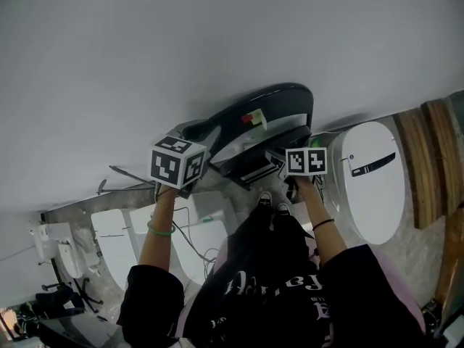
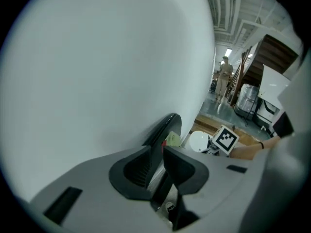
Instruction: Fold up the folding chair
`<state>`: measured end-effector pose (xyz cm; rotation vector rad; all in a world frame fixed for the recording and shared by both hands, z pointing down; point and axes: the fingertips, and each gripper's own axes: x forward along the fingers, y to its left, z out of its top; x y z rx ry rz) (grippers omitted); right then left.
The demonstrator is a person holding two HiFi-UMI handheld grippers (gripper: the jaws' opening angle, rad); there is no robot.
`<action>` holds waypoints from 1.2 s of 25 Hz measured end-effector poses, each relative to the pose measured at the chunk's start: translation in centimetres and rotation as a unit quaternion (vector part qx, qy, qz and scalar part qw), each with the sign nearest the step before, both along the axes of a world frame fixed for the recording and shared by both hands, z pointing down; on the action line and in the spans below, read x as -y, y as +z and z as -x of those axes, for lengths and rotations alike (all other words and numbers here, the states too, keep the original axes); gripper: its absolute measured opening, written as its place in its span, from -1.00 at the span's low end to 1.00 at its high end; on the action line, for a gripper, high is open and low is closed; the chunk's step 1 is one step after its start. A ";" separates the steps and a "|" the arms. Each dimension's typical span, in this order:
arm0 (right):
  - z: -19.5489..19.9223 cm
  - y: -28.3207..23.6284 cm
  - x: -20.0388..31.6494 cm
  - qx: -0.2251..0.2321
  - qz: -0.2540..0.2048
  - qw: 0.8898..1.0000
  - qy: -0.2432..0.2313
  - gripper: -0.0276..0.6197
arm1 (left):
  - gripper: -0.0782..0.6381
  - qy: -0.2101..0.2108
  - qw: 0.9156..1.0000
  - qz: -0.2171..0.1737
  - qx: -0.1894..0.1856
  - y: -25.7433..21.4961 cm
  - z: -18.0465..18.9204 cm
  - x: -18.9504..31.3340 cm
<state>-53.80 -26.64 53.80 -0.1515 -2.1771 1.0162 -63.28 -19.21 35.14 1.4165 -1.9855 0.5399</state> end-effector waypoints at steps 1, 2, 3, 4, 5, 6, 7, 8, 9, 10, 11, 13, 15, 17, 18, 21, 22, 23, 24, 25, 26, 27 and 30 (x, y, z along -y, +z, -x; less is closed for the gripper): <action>-0.4 -0.5 -0.1 0.005 0.001 1.000 -0.004 -0.47 | -0.56 -0.008 1.000 -0.010 -0.006 0.1 -0.7 0.0; -0.8 -1.2 -0.2 0.013 0.003 1.000 -0.007 -0.47 | -0.58 -0.015 1.000 -0.019 -0.011 0.3 -1.4 -0.1; -1.1 -1.9 -0.3 0.022 0.005 1.000 -0.009 -0.47 | -0.61 -0.023 0.999 -0.027 -0.015 0.6 -2.2 -0.1; -1.4 -2.5 -0.6 0.032 0.005 0.999 -0.013 -0.47 | -0.68 -0.032 0.999 -0.033 -0.016 1.0 -2.9 -0.3; -1.7 -3.0 -0.8 0.040 0.004 0.999 -0.018 -0.47 | -0.77 -0.042 0.998 -0.038 -0.019 1.5 -3.7 -0.5; -2.0 -3.4 -1.1 0.047 0.002 0.999 -0.024 -0.47 | -0.77 -0.051 0.998 -0.041 -0.023 2.1 -4.4 -0.8; -2.4 -3.7 -1.4 0.052 -0.002 0.998 -0.030 -0.47 | -0.77 -0.059 0.997 -0.043 -0.030 2.7 -5.2 -1.2; -2.9 -3.9 -1.7 0.054 -0.005 0.998 -0.036 -0.47 | -0.77 -0.068 0.996 -0.045 -0.038 3.3 -6.0 -1.6; -3.5 -3.9 -2.1 0.055 -0.008 0.998 -0.041 -0.47 | -0.77 -0.077 0.995 -0.045 -0.046 3.9 -6.8 -2.1; -4.2 -4.0 -2.5 0.055 -0.009 0.997 -0.046 -0.49 | -0.77 -0.086 0.994 -0.046 -0.054 4.6 -7.7 -2.6; -5.0 -4.0 -2.9 0.054 -0.009 0.997 -0.050 -0.51 | -0.77 -0.096 0.992 -0.046 -0.062 5.2 -8.5 -3.2; -6.4 -4.4 -3.6 0.053 -0.008 0.997 -0.049 -0.52 | -0.77 -0.111 0.990 -0.049 -0.075 6.0 -9.9 -4.3; -7.9 -4.5 -4.2 0.051 -0.013 0.998 -0.043 -0.53 | -0.77 -0.124 0.986 -0.060 -0.091 6.5 -11.2 -5.6; -9.4 -4.3 -5.2 0.050 -0.021 0.998 -0.043 -0.54 | -0.77 -0.134 0.982 -0.073 -0.108 6.9 -12.6 -7.2; -10.1 -4.4 -5.9 0.053 -0.024 0.997 -0.044 -0.54 | -0.77 -0.138 0.981 -0.077 -0.113 7.0 -13.4 -8.1; -11.9 -5.2 -8.5 0.066 -0.033 0.996 -0.043 -0.57 | -0.77 -0.141 0.979 -0.087 -0.117 7.2 -16.0 -10.9; -12.5 -5.3 -9.4 0.067 -0.037 0.996 -0.040 -0.59 | -0.77 -0.139 0.979 -0.089 -0.117 7.1 -17.1 -12.0; -13.1 -5.5 -10.4 0.066 -0.040 0.996 -0.037 -0.61 | -0.77 -0.136 0.979 -0.090 -0.118 7.2 -18.3 -13.1; -13.7 -5.7 -11.4 0.066 -0.044 0.996 -0.033 -0.63 | -0.77 -0.132 0.980 -0.091 -0.121 7.2 -19.5 -14.2; -14.3 -5.8 -12.4 0.065 -0.048 0.996 -0.028 -0.64 | -0.77 -0.128 0.980 -0.092 -0.125 7.4 -20.7 -15.3; -15.0 -5.9 -13.4 0.065 -0.052 0.996 -0.022 -0.66 | -0.77 -0.123 0.980 -0.093 -0.129 7.6 -21.9 -16.4; -15.9 -6.0 -14.4 0.065 -0.055 0.996 -0.015 -0.68 | -0.77 -0.118 0.979 -0.095 -0.134 7.8 -23.1 -17.7; -18.9 -7.0 -17.7 0.074 -0.066 0.995 0.003 -0.72 | -0.77 -0.107 0.977 -0.106 -0.148 8.3 -26.5 -21.2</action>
